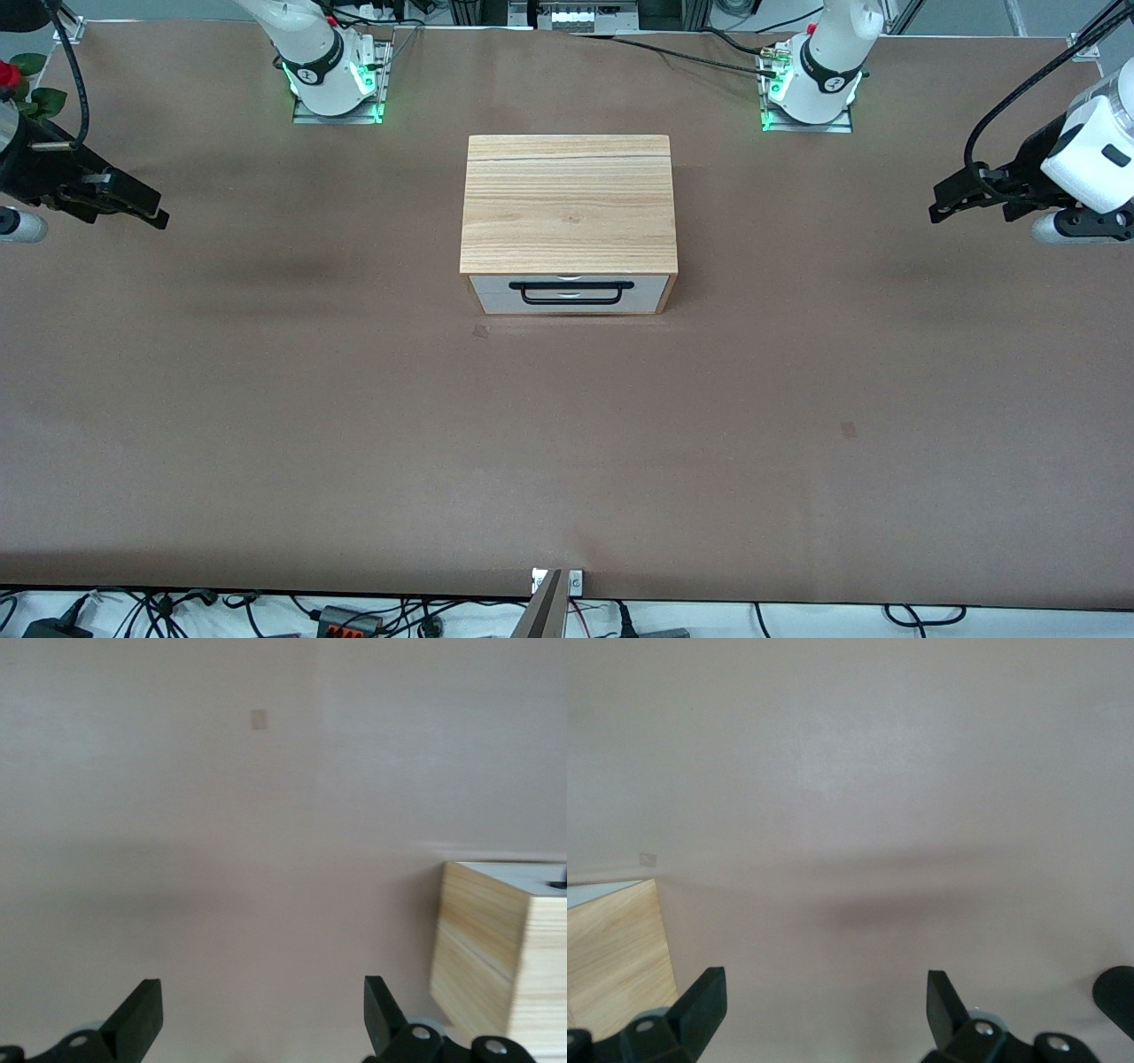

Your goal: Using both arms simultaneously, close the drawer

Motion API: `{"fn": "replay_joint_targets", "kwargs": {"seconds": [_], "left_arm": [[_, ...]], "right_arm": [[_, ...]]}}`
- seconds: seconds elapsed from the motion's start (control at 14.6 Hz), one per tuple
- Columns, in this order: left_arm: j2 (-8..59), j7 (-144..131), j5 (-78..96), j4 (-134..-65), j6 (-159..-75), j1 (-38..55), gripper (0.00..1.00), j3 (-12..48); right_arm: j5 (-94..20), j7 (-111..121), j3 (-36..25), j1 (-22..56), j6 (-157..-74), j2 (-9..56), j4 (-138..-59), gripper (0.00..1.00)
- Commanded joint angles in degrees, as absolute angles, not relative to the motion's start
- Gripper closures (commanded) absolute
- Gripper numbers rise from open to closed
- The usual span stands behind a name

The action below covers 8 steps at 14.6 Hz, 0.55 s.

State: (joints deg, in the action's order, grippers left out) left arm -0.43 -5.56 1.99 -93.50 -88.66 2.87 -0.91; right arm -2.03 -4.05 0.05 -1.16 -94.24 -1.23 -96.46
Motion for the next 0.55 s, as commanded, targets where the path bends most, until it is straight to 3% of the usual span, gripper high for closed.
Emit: {"fn": "replay_joint_targets", "kwargs": {"seconds": [0.0, 0.48], "left_arm": [[-0.71, -5.01, -0.7, -94.57, -89.91, 3.51, 0.0, -1.14], [0.79, -5.1, 0.0, -93.16, -89.3, 3.25, 0.0, -1.14]], "right_arm": [[-1.32, -4.13, -0.79, 0.87, -92.72, -0.09, -94.31, 0.0], [-1.32, -4.05, -0.7, 1.23, -92.81, 0.18, -94.39, 0.0]]}}
